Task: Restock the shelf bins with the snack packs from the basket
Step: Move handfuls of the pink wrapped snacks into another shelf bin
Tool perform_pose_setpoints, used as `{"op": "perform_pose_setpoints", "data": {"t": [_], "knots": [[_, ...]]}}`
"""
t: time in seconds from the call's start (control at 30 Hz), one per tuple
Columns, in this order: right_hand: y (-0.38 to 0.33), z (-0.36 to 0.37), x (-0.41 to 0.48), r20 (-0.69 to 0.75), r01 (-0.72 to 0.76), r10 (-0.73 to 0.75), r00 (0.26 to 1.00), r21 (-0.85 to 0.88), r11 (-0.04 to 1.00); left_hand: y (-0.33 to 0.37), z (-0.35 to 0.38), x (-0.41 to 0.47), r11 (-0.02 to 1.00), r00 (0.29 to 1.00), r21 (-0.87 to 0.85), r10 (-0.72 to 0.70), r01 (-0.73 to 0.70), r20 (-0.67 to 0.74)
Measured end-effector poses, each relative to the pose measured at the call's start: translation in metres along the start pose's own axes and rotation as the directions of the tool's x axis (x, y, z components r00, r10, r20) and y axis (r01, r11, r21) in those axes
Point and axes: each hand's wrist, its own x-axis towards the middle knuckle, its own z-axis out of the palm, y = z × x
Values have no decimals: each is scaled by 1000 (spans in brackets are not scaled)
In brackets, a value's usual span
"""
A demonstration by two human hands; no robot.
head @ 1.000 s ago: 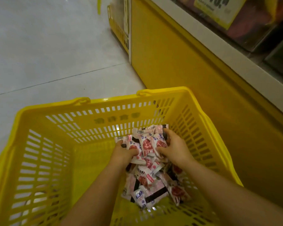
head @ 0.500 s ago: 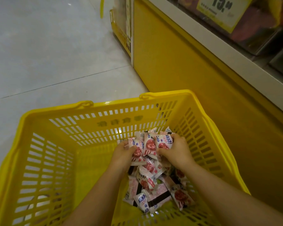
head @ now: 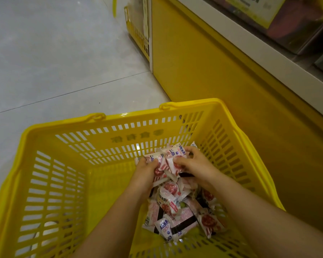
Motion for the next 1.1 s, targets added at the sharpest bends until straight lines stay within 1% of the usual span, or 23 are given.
{"op": "perform_pose_setpoints", "data": {"t": [0.1, 0.33, 0.4, 0.47, 0.5, 0.53, 0.6, 0.63, 0.7, 0.77, 0.8, 0.83, 0.87, 0.9, 0.93, 0.97, 1.0, 1.03, 1.1], "knots": [[-1, -3, 0, 50, 38, -42, 998, 82, 996, 4, 0, -1, 999, 999, 13, 29, -29, 39], [-14, -7, -9, 227, 19, -72, 971, 227, 974, 18, 1, -12, 995, 980, 63, 59, -72, 189], [-19, -11, -12, 235, 25, -64, 970, 167, 986, 20, 0, -13, 992, 979, 65, 93, -106, 182], [-23, -13, -14, 243, 76, -85, 966, 46, 996, 25, 1, -15, 991, 978, 37, 124, -132, 165], [-26, -11, -15, 258, 103, -103, 961, 16, 995, 28, 2, -15, 991, 974, 17, 130, -136, 187], [-28, -8, -16, 271, 114, -114, 956, 15, 993, 30, 2, -16, 991, 966, -1, 130, -133, 224], [-34, 4, -18, 261, 105, -126, 957, 91, 990, 31, 3, -17, 991, 955, -5, 128, -131, 269], [-36, 11, -20, 250, 91, -127, 960, 152, 984, 31, 4, -18, 988, 956, 27, 139, -151, 260], [-39, 23, -22, 273, 58, -137, 952, 277, 959, 31, 6, -19, 968, 963, 121, 197, -221, 185], [-40, 30, -23, 300, 19, -145, 943, 386, 922, 31, 3, -17, 960, 965, 111, 251, -259, 81], [-39, 31, -24, 271, 22, -132, 954, 376, 926, 31, 0, -17, 964, 967, 73, 255, -256, 29], [-36, 30, -24, 203, 52, -111, 973, 274, 960, 30, -5, -16, 967, 968, 54, 250, -250, -10], [-31, 27, -23, 117, 90, -97, 988, 61, 994, 29, -10, -15, 967, 968, 70, 249, -246, -33], [-24, 24, -24, 63, 116, -104, 993, -232, 966, 28, -16, -15, 964, 967, 107, 250, -244, -45], [-14, 22, -25, 81, 137, -112, 990, -492, 860, 26, -21, -14, 960, 966, 137, 252, -242, -55], [-3, 22, -28, 149, 159, -79, 986, -666, 729, 26, -25, -14, 959, 965, 152, 252, -240, -66], [7, 24, -31, 218, 187, -21, 976, -782, 595, 25, -27, -13, 960, 965, 147, 250, -237, -77], [15, 28, -33, 251, 220, 10, 968, -867, 448, 25, -28, -13, 963, 966, 135, 246, -234, -84], [29, 36, -29, 273, 278, -48, 961, -951, 136, 26, -28, -11, 967, 967, 117, 239, -228, -92]]}}
